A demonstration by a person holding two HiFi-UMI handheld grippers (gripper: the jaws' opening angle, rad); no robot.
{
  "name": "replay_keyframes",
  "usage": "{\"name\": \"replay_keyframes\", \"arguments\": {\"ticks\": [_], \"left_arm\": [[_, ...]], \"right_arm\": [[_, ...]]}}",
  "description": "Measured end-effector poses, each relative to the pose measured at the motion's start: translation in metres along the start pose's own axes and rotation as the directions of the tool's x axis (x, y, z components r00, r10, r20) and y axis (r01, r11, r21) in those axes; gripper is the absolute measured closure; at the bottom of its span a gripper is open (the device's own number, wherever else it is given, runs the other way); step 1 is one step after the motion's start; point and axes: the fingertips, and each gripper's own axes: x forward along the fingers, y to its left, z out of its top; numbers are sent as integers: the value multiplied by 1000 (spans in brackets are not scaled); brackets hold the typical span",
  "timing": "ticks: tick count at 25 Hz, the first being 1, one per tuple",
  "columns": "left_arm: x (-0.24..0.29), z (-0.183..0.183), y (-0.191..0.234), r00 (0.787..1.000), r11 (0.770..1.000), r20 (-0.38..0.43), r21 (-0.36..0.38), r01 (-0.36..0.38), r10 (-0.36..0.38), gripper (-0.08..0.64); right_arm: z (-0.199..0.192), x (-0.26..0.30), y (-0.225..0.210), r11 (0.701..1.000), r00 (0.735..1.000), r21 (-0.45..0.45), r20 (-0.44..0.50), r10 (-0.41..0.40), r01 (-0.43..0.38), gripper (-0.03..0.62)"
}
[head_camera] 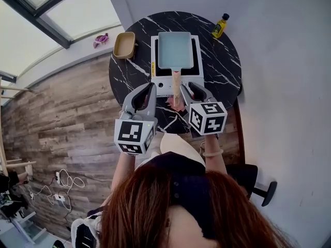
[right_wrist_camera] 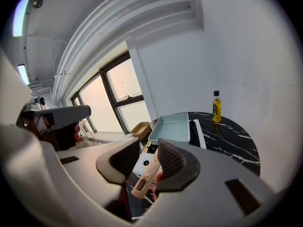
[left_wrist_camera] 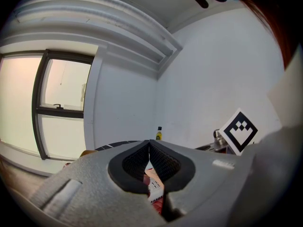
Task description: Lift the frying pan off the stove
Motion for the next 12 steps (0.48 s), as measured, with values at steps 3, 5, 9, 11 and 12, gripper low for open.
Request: {"name": "replay_keyframes", "arguments": {"ticks": [3,5,9,11,12], "left_arm": [[11,-4,4,1000,1000,-12,-4,-1,1,548],[16,-6,5,1000,1000,-20,-5,1,-1,548],[27,-13,8,999,1000,-37,-7,3,-3,548],[28,-14,7,999,1000,-44,-9,4,-5,548],[29,-15,7,999,1000,-47,-10,5,-6,548]], "right_arm": [[-4,14,-5,1000,1000,13,-22,12,-11,454],[-7,21,-9,1000,999,18,-38,17,-16,448],[-15,37,-16,999,997,34,-72,32,-29,434],[-18,39,-17,998,995,51,-86,40,-36,426],[-20,41,-18,998,995,59,-94,44,-38,423]]}}
